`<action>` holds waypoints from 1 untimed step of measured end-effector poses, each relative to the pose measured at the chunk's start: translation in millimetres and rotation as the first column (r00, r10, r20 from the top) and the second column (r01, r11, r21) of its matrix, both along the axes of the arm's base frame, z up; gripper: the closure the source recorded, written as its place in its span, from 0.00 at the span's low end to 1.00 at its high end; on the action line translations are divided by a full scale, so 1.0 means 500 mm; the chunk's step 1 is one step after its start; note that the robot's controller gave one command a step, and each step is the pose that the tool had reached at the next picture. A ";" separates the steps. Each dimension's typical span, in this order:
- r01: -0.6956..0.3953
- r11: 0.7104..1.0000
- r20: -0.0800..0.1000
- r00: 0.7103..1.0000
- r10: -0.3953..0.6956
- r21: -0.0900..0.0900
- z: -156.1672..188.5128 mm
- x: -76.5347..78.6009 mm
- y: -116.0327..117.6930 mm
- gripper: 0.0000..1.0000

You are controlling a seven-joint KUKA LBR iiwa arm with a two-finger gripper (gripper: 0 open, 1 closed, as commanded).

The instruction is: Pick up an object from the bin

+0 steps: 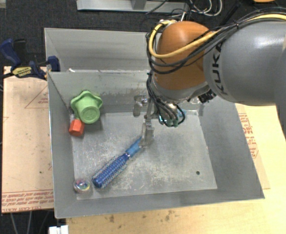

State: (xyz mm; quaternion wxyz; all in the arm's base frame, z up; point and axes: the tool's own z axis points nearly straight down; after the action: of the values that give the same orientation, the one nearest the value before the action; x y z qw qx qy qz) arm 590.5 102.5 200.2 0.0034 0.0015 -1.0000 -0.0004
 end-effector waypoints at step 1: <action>-0.331 0.944 0.001 0.944 0.331 0.002 -0.250 -0.061 0.053 0.00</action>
Offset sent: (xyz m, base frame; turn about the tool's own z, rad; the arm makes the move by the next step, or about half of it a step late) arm -0.0286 0.0257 -0.1218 -0.3383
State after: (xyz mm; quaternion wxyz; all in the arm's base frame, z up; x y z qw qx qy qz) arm 560.1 128.9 75.0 0.0029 0.1695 -0.9855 -0.0008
